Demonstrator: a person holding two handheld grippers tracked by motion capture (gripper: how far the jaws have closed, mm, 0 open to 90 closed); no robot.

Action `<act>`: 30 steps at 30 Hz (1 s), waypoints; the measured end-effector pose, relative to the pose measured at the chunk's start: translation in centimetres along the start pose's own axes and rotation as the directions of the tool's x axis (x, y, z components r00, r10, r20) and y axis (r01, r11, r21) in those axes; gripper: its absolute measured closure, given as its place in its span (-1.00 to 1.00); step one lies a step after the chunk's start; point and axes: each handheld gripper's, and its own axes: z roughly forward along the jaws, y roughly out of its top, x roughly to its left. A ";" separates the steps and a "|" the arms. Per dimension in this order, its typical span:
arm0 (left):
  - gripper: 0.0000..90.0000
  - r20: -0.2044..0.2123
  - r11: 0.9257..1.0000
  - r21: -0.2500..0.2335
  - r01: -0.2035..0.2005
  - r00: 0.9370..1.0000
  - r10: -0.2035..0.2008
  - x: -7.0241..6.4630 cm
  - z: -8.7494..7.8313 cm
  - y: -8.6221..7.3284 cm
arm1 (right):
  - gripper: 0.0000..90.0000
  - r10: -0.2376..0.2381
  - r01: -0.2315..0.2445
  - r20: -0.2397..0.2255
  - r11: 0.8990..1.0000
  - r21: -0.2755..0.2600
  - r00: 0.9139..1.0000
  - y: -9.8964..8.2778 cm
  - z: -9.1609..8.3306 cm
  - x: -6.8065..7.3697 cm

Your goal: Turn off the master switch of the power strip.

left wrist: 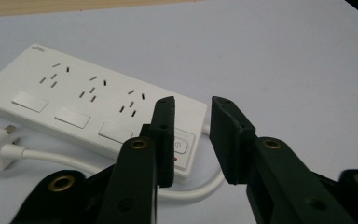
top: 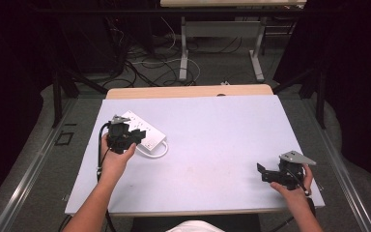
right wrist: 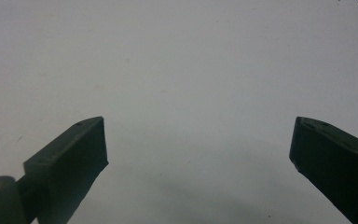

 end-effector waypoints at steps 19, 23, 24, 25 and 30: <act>0.95 -0.008 0.998 0.063 0.007 1.000 -0.006 0.1 2.1 0.2 | -0.92 0.008 -0.008 -0.002 1.000 0.005 1.000 0.1 -0.1 0.0; 0.99 -0.004 0.997 0.080 0.013 1.000 -0.013 0.1 2.6 0.1 | -0.92 0.015 -0.015 -0.002 1.000 0.007 1.000 0.1 0.0 -0.1; 1.00 -0.004 0.996 0.088 0.014 1.000 -0.014 0.1 2.8 0.1 | -0.92 0.016 -0.016 -0.001 1.000 0.009 1.000 0.1 0.0 -0.1; 1.00 0.000 0.995 0.102 0.013 1.000 -0.013 0.1 2.9 0.1 | -0.93 0.016 -0.016 -0.002 1.000 0.010 1.000 0.1 0.0 -0.1; 1.00 -0.008 0.992 0.125 0.015 1.000 -0.014 0.1 3.5 0.0 | -0.98 0.027 -0.026 -0.010 1.000 0.012 1.000 0.1 0.0 -0.2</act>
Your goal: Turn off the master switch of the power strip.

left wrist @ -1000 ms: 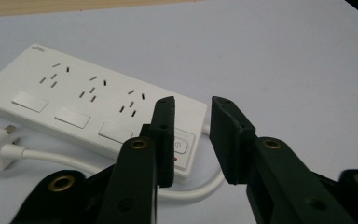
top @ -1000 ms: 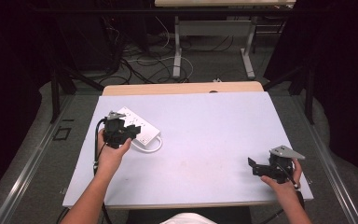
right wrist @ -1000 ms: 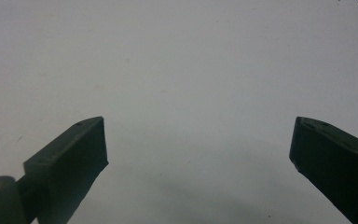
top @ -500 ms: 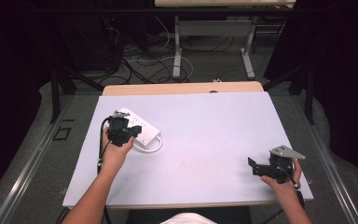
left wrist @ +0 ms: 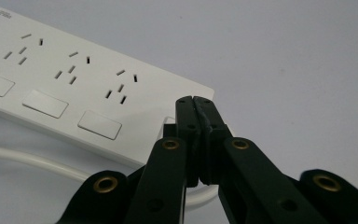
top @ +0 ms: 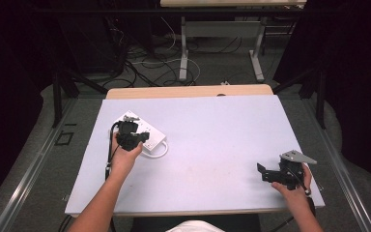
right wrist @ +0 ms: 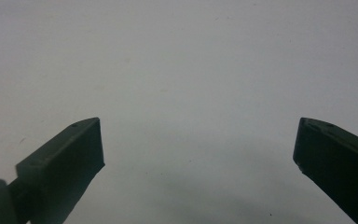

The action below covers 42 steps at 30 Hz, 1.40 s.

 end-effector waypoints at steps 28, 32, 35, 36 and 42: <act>1.00 -0.031 0.996 0.086 0.013 0.999 -0.010 0.0 3.2 -0.3 | -1.00 -0.006 0.006 -0.001 1.000 0.017 1.000 0.0 0.1 0.0; 1.00 -0.043 0.996 0.093 0.011 0.999 -0.007 -0.1 3.5 -0.4 | -1.00 -0.007 0.007 0.001 1.000 0.016 1.000 -0.1 0.2 0.0; 1.00 -0.047 0.995 0.100 0.009 0.999 -0.005 -0.1 3.7 -0.4 | -1.00 -0.008 0.008 -0.002 1.000 0.027 1.000 -0.1 0.2 -0.1; 1.00 -0.052 0.995 0.103 0.010 0.999 -0.005 -0.1 3.7 -0.5 | -1.00 -0.009 0.009 -0.003 1.000 0.027 1.000 -0.1 0.2 -0.1; 1.00 -0.064 0.993 0.115 -0.017 0.998 0.025 -0.4 4.0 -0.5 | -1.00 -0.013 0.013 -0.001 1.000 0.025 1.000 -0.1 0.2 -0.1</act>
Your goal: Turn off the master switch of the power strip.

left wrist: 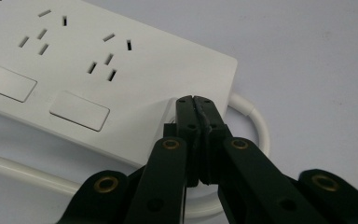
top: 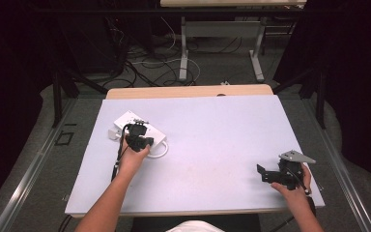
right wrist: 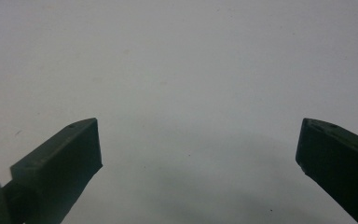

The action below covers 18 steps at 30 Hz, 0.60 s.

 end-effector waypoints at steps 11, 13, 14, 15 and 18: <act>1.00 -0.035 1.000 0.003 -0.027 0.999 0.028 -0.4 0.2 -0.1 | -1.00 -0.001 0.001 -0.002 1.000 0.002 1.000 0.0 0.0 0.1; 1.00 -0.041 0.999 0.006 -0.036 0.999 0.037 -0.5 0.3 -0.1 | -1.00 -0.001 0.001 -0.002 1.000 0.003 1.000 0.0 0.0 0.1; 1.00 -0.043 0.999 0.004 -0.037 0.998 0.038 -0.5 0.3 -0.2 | -1.00 -0.002 0.002 -0.003 1.000 0.004 1.000 0.0 0.0 0.2; 1.00 -0.049 0.999 0.005 -0.041 0.998 0.041 -0.6 0.2 -0.2 | -1.00 -0.005 0.005 -0.002 1.000 0.005 1.000 0.0 0.0 0.2; 1.00 -0.051 1.000 -0.005 -0.031 0.998 0.031 -0.6 0.2 -0.3 | -1.00 -0.006 0.006 0.000 1.000 0.009 1.000 0.0 0.0 0.2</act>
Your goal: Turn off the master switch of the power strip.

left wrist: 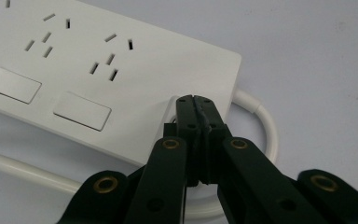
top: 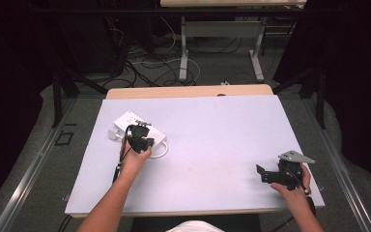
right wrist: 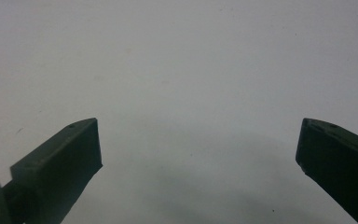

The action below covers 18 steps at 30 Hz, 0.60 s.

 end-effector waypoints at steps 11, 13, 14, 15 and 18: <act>1.00 0.054 0.998 -0.003 0.062 0.997 -0.062 0.8 -0.2 0.1 | -1.00 0.004 -0.004 0.004 1.000 -0.008 1.000 0.0 0.1 0.0; 1.00 0.057 0.998 -0.005 0.066 0.996 -0.066 0.9 -0.2 0.1 | -1.00 0.003 -0.003 -0.004 1.000 -0.007 1.000 0.0 0.1 -0.1; 1.00 0.058 0.998 -0.005 0.068 0.996 -0.067 0.9 -0.2 0.1 | -1.00 0.003 -0.003 -0.003 1.000 -0.008 1.000 0.0 0.1 -0.1; 1.00 0.059 0.998 -0.005 0.069 0.996 -0.068 0.9 -0.2 0.1 | -1.00 0.008 -0.008 -0.004 1.000 -0.006 1.000 0.0 0.1 0.0; 1.00 0.063 0.997 0.000 0.075 0.995 -0.075 1.0 -0.2 0.2 | -1.00 0.012 -0.012 -0.002 1.000 -0.006 1.000 0.0 0.1 0.0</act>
